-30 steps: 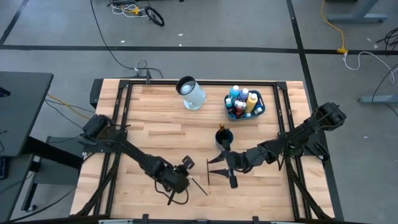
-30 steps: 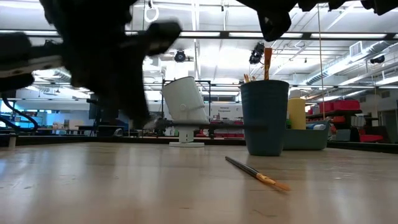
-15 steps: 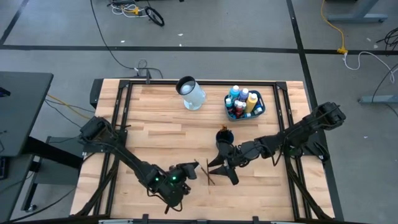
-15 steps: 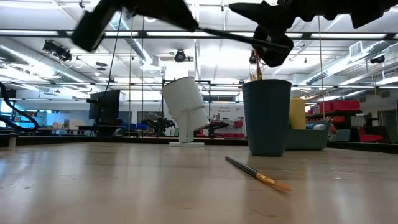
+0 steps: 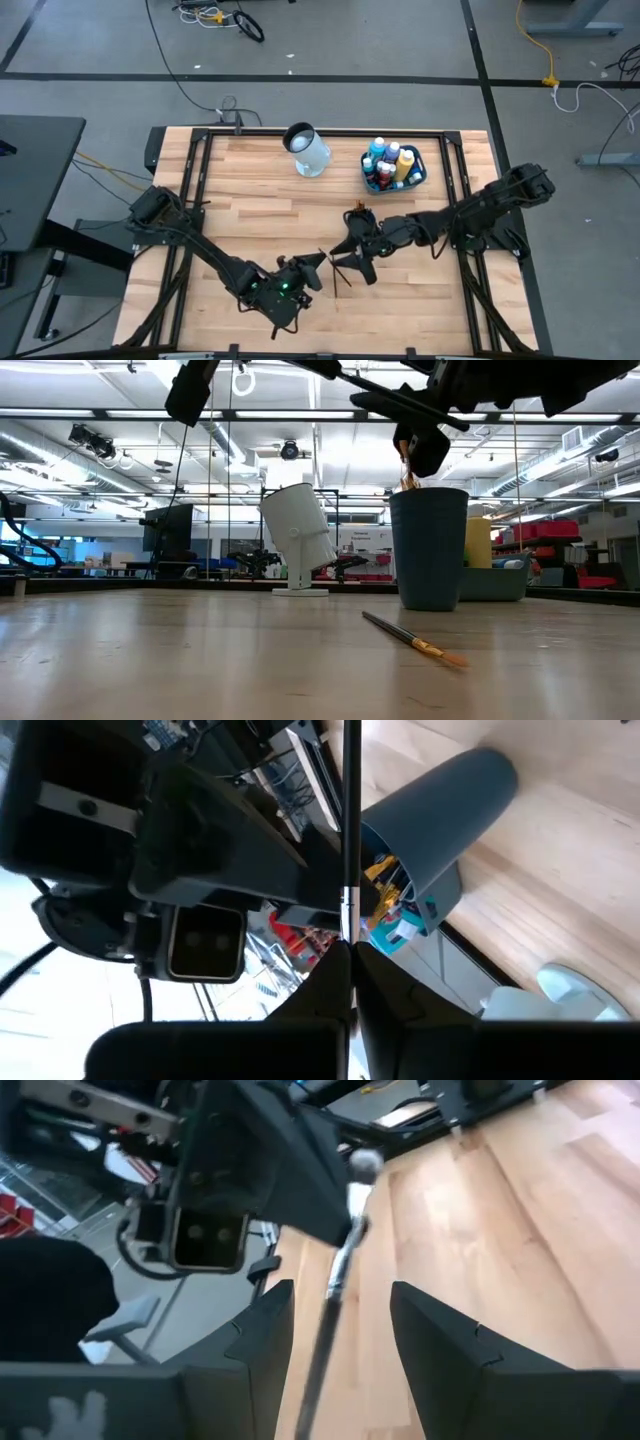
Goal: Pick & Place Paint Supplies
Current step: Put the silver paintbrush into the blue cup
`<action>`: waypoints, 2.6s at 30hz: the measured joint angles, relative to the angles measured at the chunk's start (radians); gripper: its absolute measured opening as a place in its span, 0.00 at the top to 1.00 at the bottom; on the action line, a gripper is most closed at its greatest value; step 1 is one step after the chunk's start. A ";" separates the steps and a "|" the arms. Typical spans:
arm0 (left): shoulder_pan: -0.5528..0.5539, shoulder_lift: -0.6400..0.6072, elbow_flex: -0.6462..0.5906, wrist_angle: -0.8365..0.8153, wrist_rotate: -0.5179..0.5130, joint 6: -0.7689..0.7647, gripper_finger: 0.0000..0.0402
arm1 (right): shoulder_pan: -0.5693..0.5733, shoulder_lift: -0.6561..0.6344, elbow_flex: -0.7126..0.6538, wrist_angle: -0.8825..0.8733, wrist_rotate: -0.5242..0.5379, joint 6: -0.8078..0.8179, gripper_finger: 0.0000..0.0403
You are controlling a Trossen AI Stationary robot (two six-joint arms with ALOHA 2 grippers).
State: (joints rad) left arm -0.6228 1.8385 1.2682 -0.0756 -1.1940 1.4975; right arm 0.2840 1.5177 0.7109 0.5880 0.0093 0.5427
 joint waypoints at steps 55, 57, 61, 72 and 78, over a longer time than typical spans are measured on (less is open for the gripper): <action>-0.041 -0.469 0.000 -0.253 0.217 -1.009 0.85 | -0.003 -0.436 -0.006 -0.258 0.224 -0.640 0.96; -0.027 -0.532 -0.018 -0.342 0.255 -1.144 0.86 | 0.005 -0.448 -0.033 -0.264 0.299 -0.675 0.96; -0.002 -0.625 -0.114 -0.375 0.267 -1.269 0.89 | 0.009 -0.436 -0.145 -0.156 0.464 -0.682 0.96; 0.061 -0.681 -0.479 0.128 0.303 -1.228 0.91 | 0.002 -0.255 -0.407 0.394 0.562 -0.735 0.96; 0.088 -0.678 -0.603 0.297 0.326 -1.254 0.90 | 0.002 -0.178 -0.409 0.411 0.550 -0.712 0.93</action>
State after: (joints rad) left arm -0.5347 1.1603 0.6651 0.2218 -0.8683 0.2431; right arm 0.2855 1.3394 0.3023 0.9987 0.5589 -0.1690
